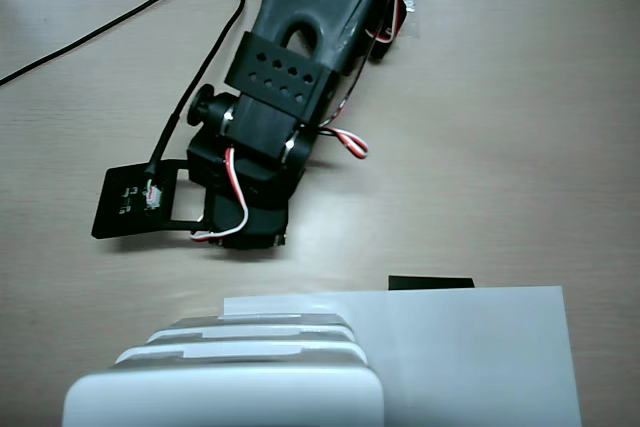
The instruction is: Close drawer.
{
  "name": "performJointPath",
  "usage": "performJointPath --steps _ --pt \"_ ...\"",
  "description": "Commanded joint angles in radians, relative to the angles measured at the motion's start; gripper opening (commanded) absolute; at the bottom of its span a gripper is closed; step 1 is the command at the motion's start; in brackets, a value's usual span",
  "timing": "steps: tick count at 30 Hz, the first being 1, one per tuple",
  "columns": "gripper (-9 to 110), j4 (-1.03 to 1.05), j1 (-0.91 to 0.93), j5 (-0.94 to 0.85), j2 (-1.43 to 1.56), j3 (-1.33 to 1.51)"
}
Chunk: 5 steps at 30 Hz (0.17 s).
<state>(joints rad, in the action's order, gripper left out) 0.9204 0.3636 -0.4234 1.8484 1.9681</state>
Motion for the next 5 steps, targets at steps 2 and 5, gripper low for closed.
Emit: performJointPath --steps 2,5 --pt "0 0.003 0.005 0.005 0.028 0.000" --pt "0 0.003 0.000 0.009 0.028 0.000"
